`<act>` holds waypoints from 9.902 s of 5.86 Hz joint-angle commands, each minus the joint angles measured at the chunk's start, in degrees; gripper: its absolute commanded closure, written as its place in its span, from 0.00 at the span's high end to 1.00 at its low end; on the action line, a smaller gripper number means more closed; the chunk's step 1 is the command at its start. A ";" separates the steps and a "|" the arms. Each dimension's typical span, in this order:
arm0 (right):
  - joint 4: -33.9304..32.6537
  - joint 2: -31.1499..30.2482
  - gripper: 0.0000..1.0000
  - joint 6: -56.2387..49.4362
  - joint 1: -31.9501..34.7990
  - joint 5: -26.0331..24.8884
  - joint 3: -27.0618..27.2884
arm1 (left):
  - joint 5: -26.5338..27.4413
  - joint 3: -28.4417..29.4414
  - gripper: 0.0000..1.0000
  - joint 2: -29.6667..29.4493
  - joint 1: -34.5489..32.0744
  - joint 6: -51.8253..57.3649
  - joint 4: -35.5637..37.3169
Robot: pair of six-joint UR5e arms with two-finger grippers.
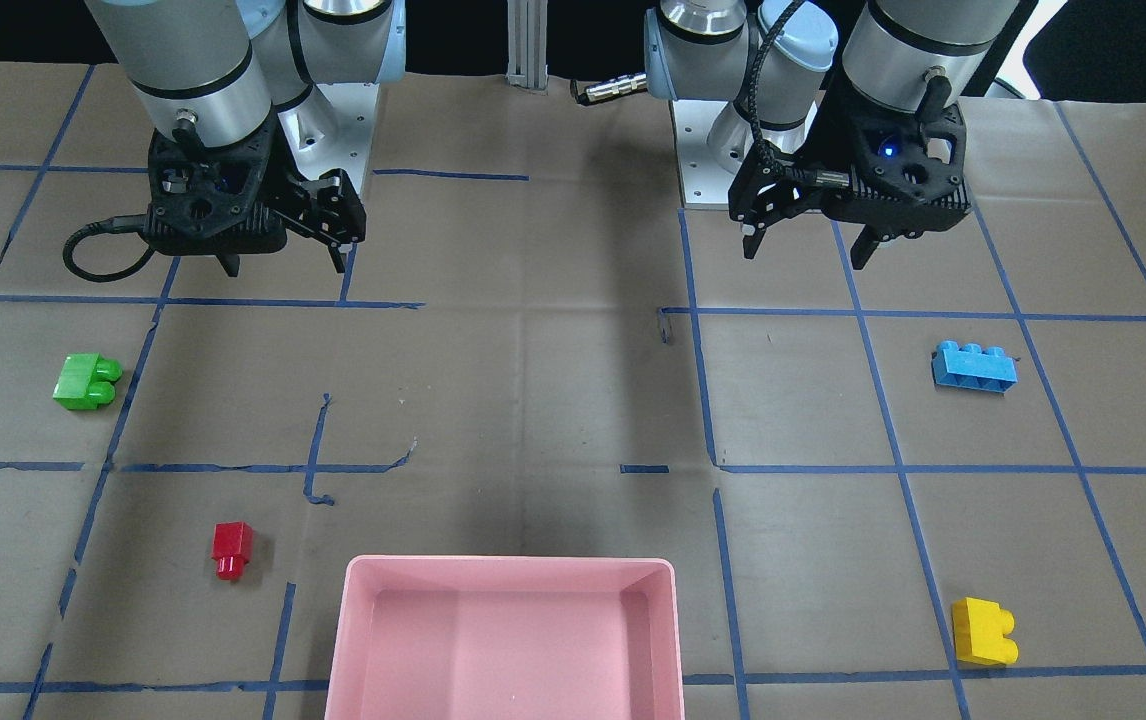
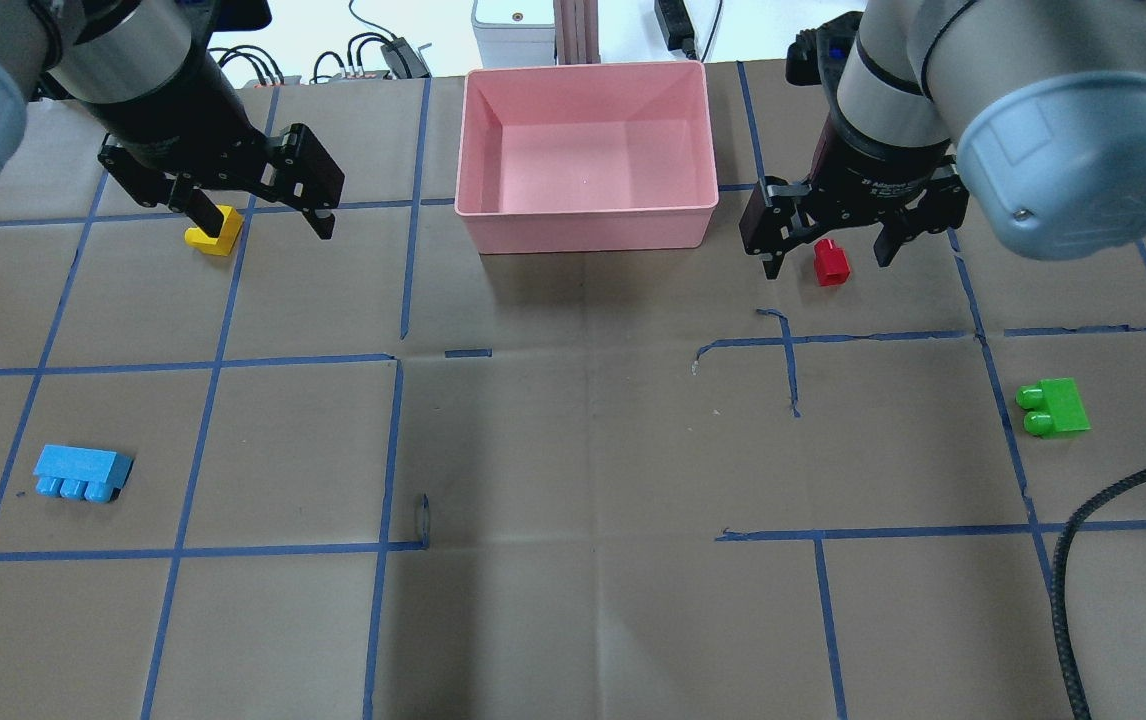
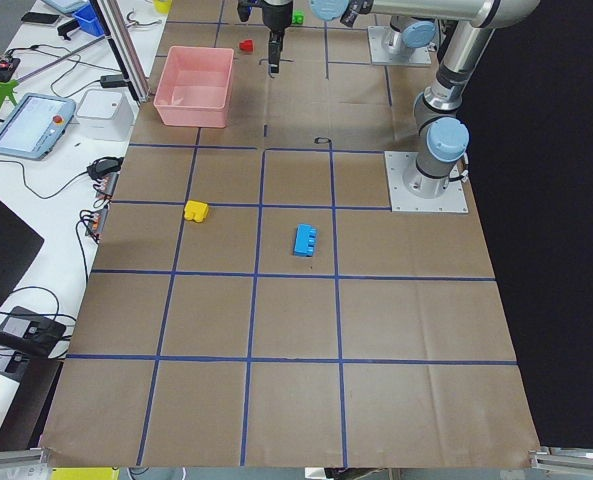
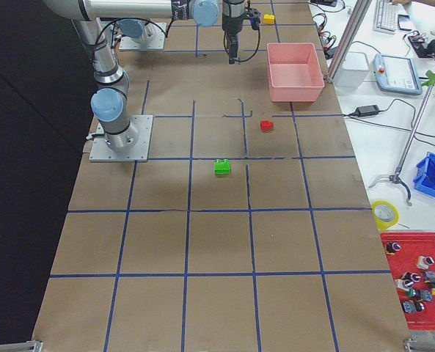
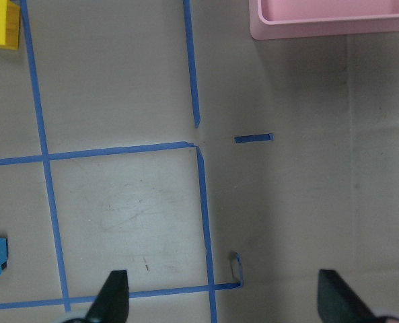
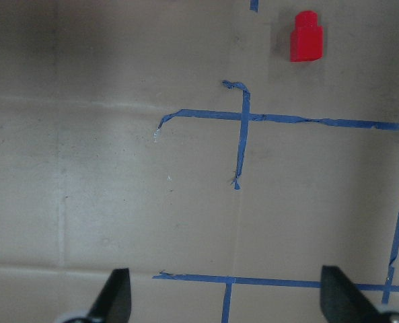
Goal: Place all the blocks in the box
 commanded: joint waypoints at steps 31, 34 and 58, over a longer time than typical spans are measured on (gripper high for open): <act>-48.35 13.03 0.10 -39.43 -41.10 0.07 32.76 | -2.81 -37.35 0.97 -9.82 45.97 137.46 45.58; -38.41 7.95 0.06 -38.82 -37.35 0.07 20.80 | -2.73 -42.36 0.96 -12.14 46.14 137.11 55.80; -54.12 28.84 0.95 -11.14 -10.34 -2.13 10.85 | -3.26 10.24 0.00 -19.04 12.99 59.91 12.92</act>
